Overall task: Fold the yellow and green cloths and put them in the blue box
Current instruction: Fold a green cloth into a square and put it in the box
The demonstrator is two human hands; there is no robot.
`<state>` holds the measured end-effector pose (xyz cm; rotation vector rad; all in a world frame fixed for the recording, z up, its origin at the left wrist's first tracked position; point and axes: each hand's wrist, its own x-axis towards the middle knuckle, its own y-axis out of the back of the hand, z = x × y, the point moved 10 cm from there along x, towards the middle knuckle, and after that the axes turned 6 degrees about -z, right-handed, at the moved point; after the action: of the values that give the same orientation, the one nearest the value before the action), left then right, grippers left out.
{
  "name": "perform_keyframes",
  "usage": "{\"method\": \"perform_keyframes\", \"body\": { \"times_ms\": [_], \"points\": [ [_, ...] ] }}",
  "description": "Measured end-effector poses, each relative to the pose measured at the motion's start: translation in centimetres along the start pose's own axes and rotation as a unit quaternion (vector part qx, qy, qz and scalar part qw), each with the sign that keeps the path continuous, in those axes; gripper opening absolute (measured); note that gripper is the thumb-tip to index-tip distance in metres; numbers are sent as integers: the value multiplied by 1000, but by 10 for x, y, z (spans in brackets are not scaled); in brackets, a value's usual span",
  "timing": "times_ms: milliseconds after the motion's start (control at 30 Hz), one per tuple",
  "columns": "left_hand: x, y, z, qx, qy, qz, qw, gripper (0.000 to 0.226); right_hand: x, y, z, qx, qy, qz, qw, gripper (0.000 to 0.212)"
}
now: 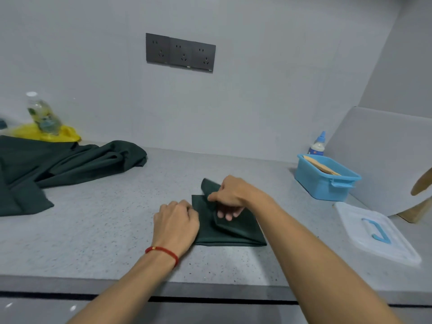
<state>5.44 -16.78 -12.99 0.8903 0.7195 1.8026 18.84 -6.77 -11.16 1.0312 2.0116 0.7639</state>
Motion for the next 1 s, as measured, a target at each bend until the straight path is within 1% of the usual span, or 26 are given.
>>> {"method": "perform_keyframes", "body": {
  "times_ms": [33,67,100,133,167,200,267,300,367,400,433,467,533,600,667,700,767,833,900,1000],
  "points": [
    [-8,-1,-1,-17,10,-3,1000,40,4,-5,0,-13,-1,4,1000,49],
    [-14,-3,0,-24,21,-8,999,49,7,-1,0,-29,4,37,999,54],
    [-19,-5,2,-15,33,-13,999,57,7,10,0,-56,12,101,993,54],
    [-23,-8,4,10,46,-20,999,62,4,25,2,-94,22,182,979,48],
    [-25,-11,7,45,55,-27,997,62,1,34,5,-126,32,234,963,39],
    [-26,-15,10,78,55,-34,995,58,1,34,8,-152,42,237,959,34],
    [-25,-23,15,105,30,-52,993,52,6,18,25,-182,45,171,967,43],
    [-21,-27,15,92,13,-63,994,56,4,15,35,-191,36,164,967,43],
    [-9,-25,7,39,-9,-72,997,67,-6,22,53,-201,21,209,957,34],
    [0,-17,-1,25,-8,-62,998,72,-10,26,63,-191,11,223,956,29],
    [12,-8,-10,24,-2,-45,999,73,-14,28,75,-168,-5,222,961,27],
    [23,2,-19,19,13,-30,999,68,-18,28,85,-138,-20,210,968,29],
    [40,12,-35,-34,57,-27,997,52,-23,27,95,-86,-29,202,975,45],
    [42,9,-38,-71,78,-20,994,43,-28,30,89,-89,-26,245,965,57],
    [38,4,-36,-70,76,-3,995,43,-28,33,83,-81,-20,290,953,58],
    [35,3,-34,-65,69,6,995,44,-26,33,81,-69,-20,294,953,56],
    [30,0,-33,-66,57,20,996,46,-18,25,85,-53,-34,277,959,49],
    [31,2,-36,-83,57,26,995,46,-13,19,91,-66,-50,274,958,42],
    [30,3,-38,-100,56,31,993,45,-11,20,92,-80,-58,286,953,40],
    [28,5,-39,-122,57,39,990,44,-8,21,89,-93,-74,268,956,38]
  ]
}}
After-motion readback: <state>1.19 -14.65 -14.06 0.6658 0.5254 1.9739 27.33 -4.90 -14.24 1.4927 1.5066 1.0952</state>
